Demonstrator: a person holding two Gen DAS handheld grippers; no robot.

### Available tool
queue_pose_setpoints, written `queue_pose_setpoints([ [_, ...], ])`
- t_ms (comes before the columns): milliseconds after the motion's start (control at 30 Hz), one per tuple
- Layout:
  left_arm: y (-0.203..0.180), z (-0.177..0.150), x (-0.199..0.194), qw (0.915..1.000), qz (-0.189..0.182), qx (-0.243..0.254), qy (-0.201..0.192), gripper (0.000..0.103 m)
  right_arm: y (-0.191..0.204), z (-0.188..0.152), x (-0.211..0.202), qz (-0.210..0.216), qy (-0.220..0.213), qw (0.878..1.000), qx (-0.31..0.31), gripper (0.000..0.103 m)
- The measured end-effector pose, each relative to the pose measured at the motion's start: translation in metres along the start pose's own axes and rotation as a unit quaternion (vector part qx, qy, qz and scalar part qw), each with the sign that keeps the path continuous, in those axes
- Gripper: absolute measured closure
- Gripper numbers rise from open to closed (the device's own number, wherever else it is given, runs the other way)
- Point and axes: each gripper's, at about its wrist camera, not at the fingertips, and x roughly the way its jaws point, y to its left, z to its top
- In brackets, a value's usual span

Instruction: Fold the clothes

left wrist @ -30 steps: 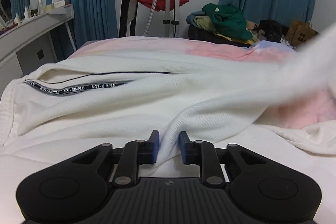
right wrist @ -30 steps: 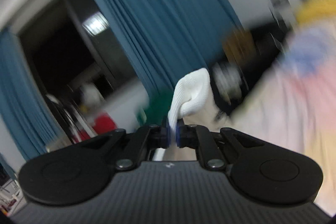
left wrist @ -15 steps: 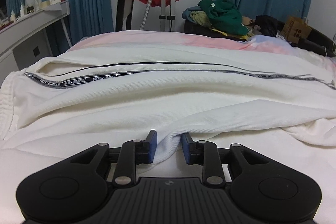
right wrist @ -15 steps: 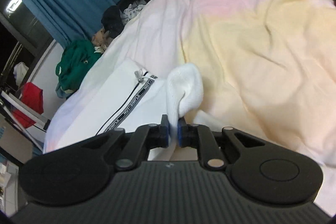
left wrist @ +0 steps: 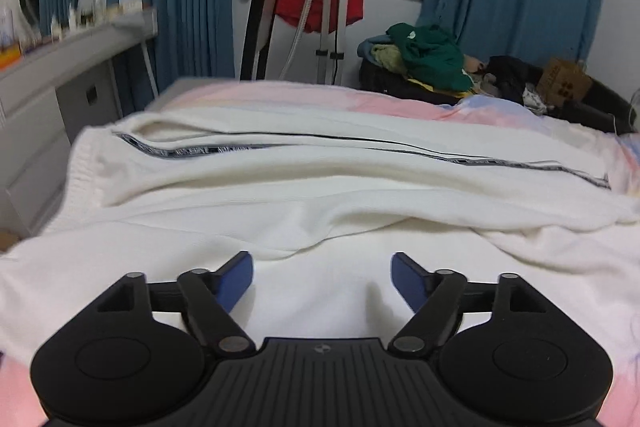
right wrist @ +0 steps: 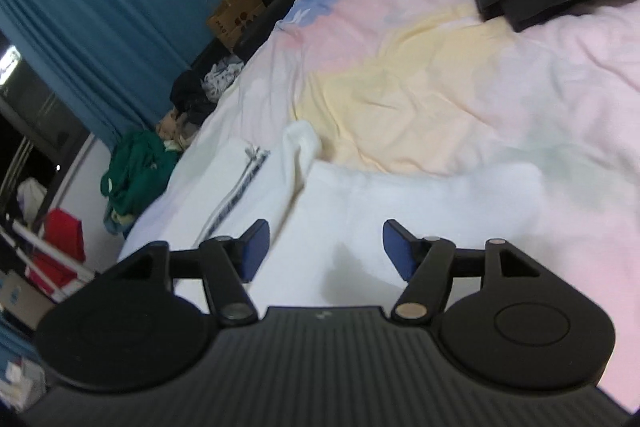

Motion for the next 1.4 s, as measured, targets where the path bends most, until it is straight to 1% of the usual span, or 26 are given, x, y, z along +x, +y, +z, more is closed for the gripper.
queue_pose_setpoints([
  [67,-0.004,-0.007,-0.014,1.0000,0.002,0.006,-0.001,0.015,-0.005,-0.007,-0.013,0.004,-0.001,1.000,-0.011,0.037],
  [100,-0.006,-0.011,-0.021,1.0000,0.002,0.009,-0.002,0.012,-0.008,-0.010,-0.017,0.006,0.000,1.000,-0.013,0.032],
  [133,-0.001,-0.015,-0.025,1.0000,0.002,-0.002,0.005,0.010,-0.014,-0.011,-0.018,0.006,0.004,1.000,-0.004,0.020],
  [167,0.003,-0.019,-0.028,0.9999,0.001,-0.013,0.011,0.006,-0.019,-0.011,-0.018,0.007,0.008,1.000,0.006,0.019],
  [233,0.016,-0.024,-0.038,0.9994,0.009,-0.030,0.017,0.003,-0.027,-0.012,-0.017,0.004,0.017,1.000,0.019,0.019],
  [300,0.026,-0.026,-0.045,0.9985,0.029,-0.043,0.016,0.000,-0.034,-0.013,-0.014,-0.001,0.027,0.999,0.028,0.019],
  [367,0.035,-0.027,-0.052,0.9968,0.048,-0.062,0.016,0.000,-0.040,-0.014,-0.006,-0.008,0.041,0.998,0.036,0.020],
  [433,0.044,-0.028,-0.056,0.9946,0.062,-0.080,0.019,0.000,-0.048,-0.014,-0.001,-0.018,0.043,0.998,0.045,0.020],
  [600,0.051,-0.027,-0.056,0.9907,0.091,-0.097,0.029,0.000,-0.066,-0.014,0.014,-0.042,0.048,0.996,0.068,0.021],
  [633,0.053,-0.027,-0.054,0.9899,0.093,-0.103,0.031,0.000,-0.069,-0.012,0.018,-0.046,0.045,0.996,0.068,0.026],
  [767,0.063,-0.026,-0.046,0.9857,0.093,-0.133,0.045,0.000,-0.080,-0.009,0.035,-0.047,0.052,0.994,0.083,0.032],
  [800,0.066,-0.025,-0.044,0.9845,0.092,-0.140,0.052,0.000,-0.081,-0.009,0.038,-0.044,0.051,0.994,0.088,0.037],
  [833,0.069,-0.025,-0.042,0.9831,0.090,-0.147,0.059,0.000,-0.080,-0.008,0.040,-0.044,0.049,0.994,0.084,0.051],
  [867,0.075,-0.025,-0.042,0.9803,0.091,-0.163,0.064,0.000,-0.078,-0.008,0.042,-0.044,0.047,0.995,0.081,0.061],
  [900,0.081,-0.026,-0.042,0.9772,0.091,-0.179,0.070,0.000,-0.076,-0.008,0.042,-0.042,0.044,0.995,0.075,0.082],
  [933,0.088,-0.026,-0.042,0.9735,0.086,-0.199,0.073,0.000,-0.074,-0.007,0.042,-0.041,0.042,0.996,0.070,0.096],
  [967,0.096,-0.027,-0.042,0.9694,0.081,-0.219,0.077,0.000,-0.072,-0.007,0.043,-0.039,0.040,0.996,0.065,0.099],
  [1000,0.107,-0.028,-0.044,0.9624,0.073,-0.249,0.082,0.000,-0.070,-0.006,0.042,-0.037,0.036,0.997,0.060,0.100],
  [1033,0.118,-0.030,-0.045,0.9548,0.064,-0.278,0.084,0.000,-0.069,-0.004,0.039,-0.031,0.023,0.998,0.056,0.100],
  [1067,0.132,-0.034,-0.047,0.9440,0.052,-0.314,0.087,0.000,-0.067,-0.001,0.033,-0.026,0.007,0.998,0.050,0.100],
  [1133,0.155,-0.040,-0.048,0.9238,0.041,-0.369,0.094,0.000,-0.065,0.005,0.023,-0.010,-0.025,0.999,0.046,0.100],
  [1200,0.179,-0.048,-0.046,0.9016,0.023,-0.419,0.106,0.000,-0.068,0.011,0.013,0.010,-0.047,0.997,0.058,0.100],
  [1233,0.188,-0.051,-0.045,0.8930,0.011,-0.436,0.110,0.000,-0.071,0.014,0.010,0.017,-0.052,0.996,0.068,0.100],
  [1300,0.203,-0.056,-0.043,0.8763,-0.015,-0.468,0.114,0.001,-0.078,0.014,0.007,0.017,-0.043,0.995,0.083,0.100],
  [1333,0.206,-0.056,-0.044,0.8720,-0.022,-0.476,0.111,0.001,-0.082,0.014,0.006,0.015,-0.036,0.995,0.090,0.100],
  [1400,0.210,-0.055,-0.046,0.8687,-0.031,-0.483,0.106,0.001,-0.089,0.012,0.004,0.011,-0.021,0.994,0.106,0.100],
])
